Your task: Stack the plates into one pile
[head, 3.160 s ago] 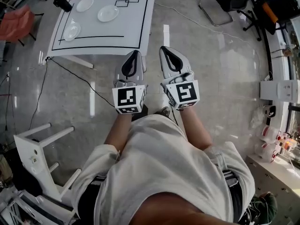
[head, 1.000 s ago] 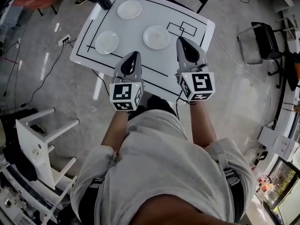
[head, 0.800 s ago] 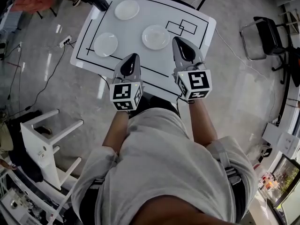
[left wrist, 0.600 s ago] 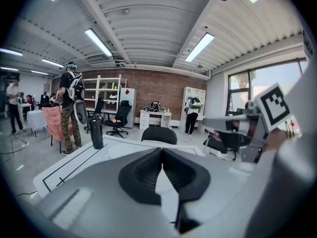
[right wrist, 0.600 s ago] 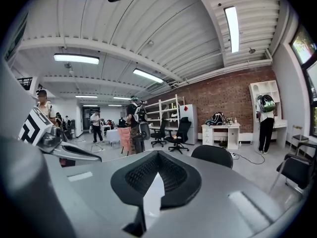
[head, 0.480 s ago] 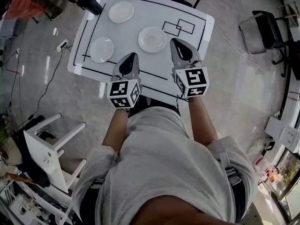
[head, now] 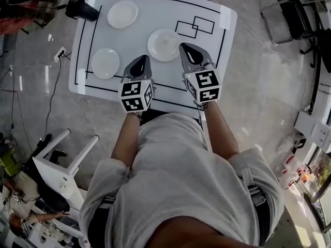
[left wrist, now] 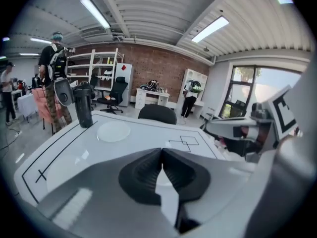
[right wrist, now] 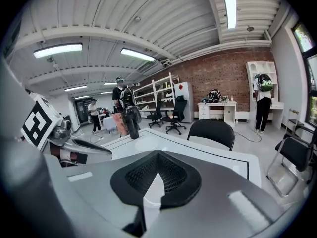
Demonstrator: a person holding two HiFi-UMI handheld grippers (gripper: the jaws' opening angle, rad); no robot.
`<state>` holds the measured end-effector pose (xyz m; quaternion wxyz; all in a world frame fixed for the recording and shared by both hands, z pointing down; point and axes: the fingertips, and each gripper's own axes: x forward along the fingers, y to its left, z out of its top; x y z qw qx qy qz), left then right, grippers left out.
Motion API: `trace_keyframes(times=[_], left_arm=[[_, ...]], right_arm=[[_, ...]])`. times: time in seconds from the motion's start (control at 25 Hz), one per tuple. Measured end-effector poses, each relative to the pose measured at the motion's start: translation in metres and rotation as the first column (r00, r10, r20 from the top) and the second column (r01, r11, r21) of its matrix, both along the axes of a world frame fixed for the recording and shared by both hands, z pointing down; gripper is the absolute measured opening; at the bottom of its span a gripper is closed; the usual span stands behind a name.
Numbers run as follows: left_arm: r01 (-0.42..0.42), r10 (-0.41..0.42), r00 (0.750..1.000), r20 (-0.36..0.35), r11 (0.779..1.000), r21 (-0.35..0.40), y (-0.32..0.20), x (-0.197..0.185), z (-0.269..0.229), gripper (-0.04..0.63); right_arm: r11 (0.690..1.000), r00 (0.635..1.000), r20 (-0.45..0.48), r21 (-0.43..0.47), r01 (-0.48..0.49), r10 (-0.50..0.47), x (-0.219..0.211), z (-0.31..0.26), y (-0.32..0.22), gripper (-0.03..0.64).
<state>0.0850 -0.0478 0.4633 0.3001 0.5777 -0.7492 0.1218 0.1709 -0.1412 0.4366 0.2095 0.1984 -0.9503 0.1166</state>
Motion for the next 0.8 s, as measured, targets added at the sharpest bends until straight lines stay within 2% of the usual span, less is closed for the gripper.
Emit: trace_keyframes(times=[0.12,0.24,0.64,0.8], left_arm=[[-0.041,0.038,0.999,-0.034,0.995,-0.091,-0.008,-0.005,0.029,0.003],[-0.057,0.049,0.997,-0.055,0.988,-0.146,-0.012,-0.011,0.048,0.003],[-0.138,0.113,0.987,-0.117,0.962,-0.236,-0.021,-0.023,0.083,0.003],[-0.118,0.088,0.988,-0.129,0.961,-0.250,-0.023,-0.035,0.097,0.003]], right_arm=[[0.998,0.999,-0.046,-0.065,-0.003,0.000,-0.009,0.029,-0.004,0.001],[0.994,0.995,-0.095,-0.107,-0.012,0.002,-0.010,0.051,-0.006,0.002],[0.989,0.979,-0.203,-0.142,-0.045,0.016,-0.020,0.087,-0.021,0.002],[0.980,0.975,-0.217,-0.178,-0.087,0.047,-0.016,0.106,-0.016,0.003]])
